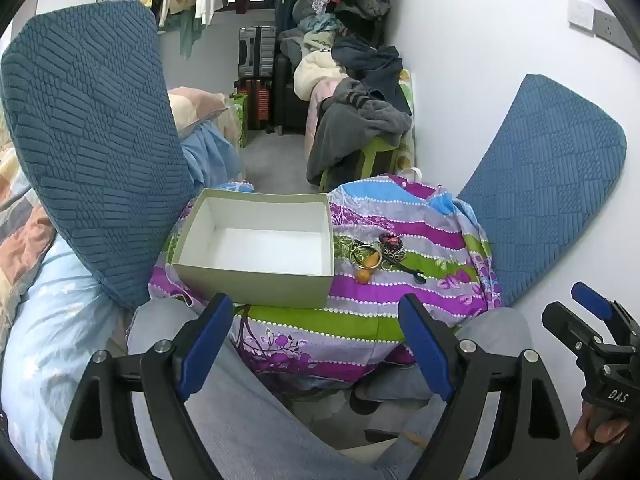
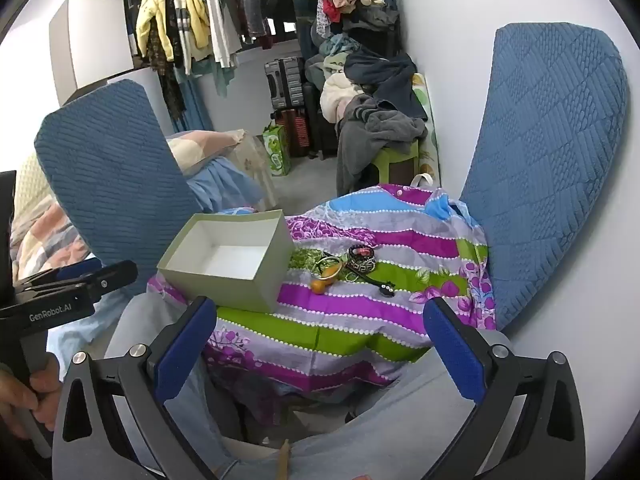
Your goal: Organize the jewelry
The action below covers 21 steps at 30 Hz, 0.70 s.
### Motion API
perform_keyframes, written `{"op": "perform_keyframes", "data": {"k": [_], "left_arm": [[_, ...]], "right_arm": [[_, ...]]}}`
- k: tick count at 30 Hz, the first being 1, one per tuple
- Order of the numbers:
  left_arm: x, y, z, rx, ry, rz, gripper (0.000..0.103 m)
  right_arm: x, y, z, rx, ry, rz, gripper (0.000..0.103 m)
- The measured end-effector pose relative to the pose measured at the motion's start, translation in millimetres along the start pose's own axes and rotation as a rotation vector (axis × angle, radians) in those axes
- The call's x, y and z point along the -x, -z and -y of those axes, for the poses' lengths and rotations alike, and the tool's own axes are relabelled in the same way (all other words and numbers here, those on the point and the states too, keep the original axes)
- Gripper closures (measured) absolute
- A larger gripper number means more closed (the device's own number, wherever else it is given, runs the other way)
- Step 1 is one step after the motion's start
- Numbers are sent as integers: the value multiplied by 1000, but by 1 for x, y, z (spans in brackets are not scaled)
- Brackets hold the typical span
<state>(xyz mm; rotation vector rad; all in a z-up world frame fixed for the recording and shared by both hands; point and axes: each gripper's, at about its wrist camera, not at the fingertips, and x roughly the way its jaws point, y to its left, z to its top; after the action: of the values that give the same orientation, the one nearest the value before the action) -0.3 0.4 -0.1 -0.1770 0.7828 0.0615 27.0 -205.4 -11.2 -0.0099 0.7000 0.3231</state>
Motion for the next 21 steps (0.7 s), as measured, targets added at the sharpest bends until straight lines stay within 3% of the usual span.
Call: {"op": "perform_keyframes", "data": {"k": [21], "left_arm": [[-1,2,-1,-3,-6,-9,18]], "right_arm": [[-1,2,3,1,5,-2,0]]}}
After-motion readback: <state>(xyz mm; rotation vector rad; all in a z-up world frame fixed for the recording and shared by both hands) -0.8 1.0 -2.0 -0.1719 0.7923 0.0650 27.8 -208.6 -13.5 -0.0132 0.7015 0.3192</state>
